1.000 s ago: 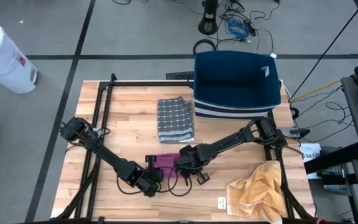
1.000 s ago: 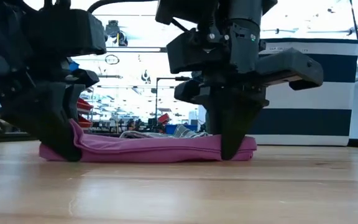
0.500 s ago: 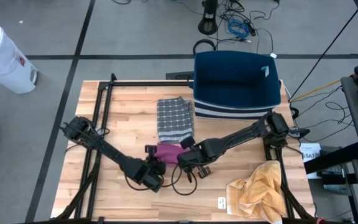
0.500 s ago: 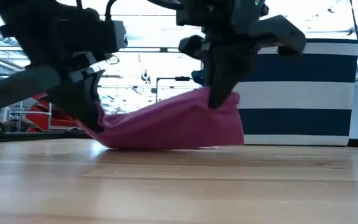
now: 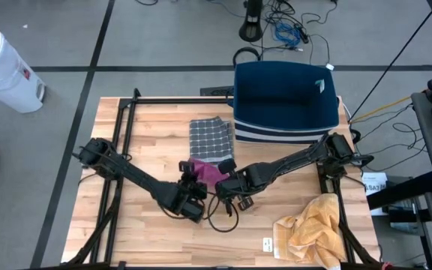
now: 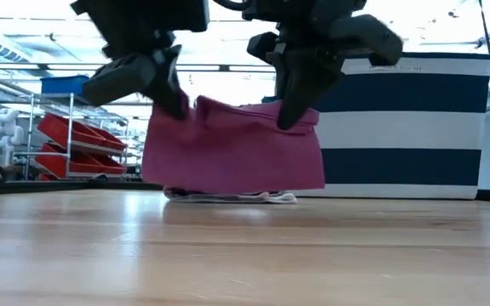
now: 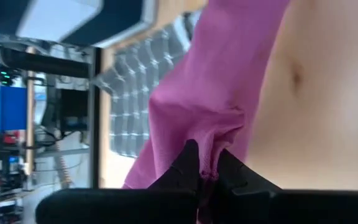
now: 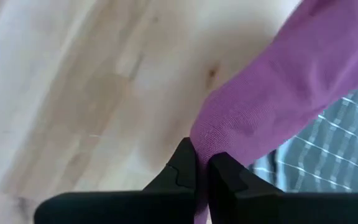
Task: Fold towel
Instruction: Stack the folded pink towel on top of the folded gray checkered towel
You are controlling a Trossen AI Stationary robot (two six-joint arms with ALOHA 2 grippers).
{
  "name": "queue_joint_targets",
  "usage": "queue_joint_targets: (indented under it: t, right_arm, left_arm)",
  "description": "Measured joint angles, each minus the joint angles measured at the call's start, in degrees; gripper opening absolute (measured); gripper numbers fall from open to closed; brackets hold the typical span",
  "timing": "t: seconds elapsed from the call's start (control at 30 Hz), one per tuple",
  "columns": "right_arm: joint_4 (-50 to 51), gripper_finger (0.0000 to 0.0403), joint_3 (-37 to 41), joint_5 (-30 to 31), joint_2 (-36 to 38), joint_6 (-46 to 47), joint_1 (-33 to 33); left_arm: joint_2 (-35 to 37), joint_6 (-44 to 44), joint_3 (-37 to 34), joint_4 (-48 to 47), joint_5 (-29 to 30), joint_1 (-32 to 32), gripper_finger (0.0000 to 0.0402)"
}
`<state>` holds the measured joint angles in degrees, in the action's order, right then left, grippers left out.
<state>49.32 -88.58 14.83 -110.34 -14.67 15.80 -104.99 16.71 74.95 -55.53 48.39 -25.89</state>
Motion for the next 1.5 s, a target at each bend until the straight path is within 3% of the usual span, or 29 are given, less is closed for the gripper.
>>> queue_joint_targets:
  t: [0.17,0.47,0.77,1.2,1.5]
  right_arm:
    - [0.01,0.0002,0.0,4.44,0.22,0.67,0.03]
    - [-0.89,0.0003,0.0,5.27,0.33,0.67,-0.1]
    - [-0.87,0.0003,0.02,6.9,0.49,0.27,-0.9]
    - [-1.36,0.0004,-0.02,1.75,2.62,-0.77,1.31]
    - [0.22,0.0004,0.0,-2.16,4.85,0.15,3.28]
  left_arm:
    - [0.09,-4.9,1.8,-0.78,3.07,2.9,0.0007]
    - [0.09,-13.94,1.82,-1.4,9.5,8.62,0.0007]
    - [1.29,-23.35,1.64,0.65,9.02,13.01,0.0007]
    - [5.64,-36.01,1.64,15.89,-4.65,14.4,0.0007]
    - [5.89,-38.71,1.62,21.89,-16.79,14.62,0.0007]
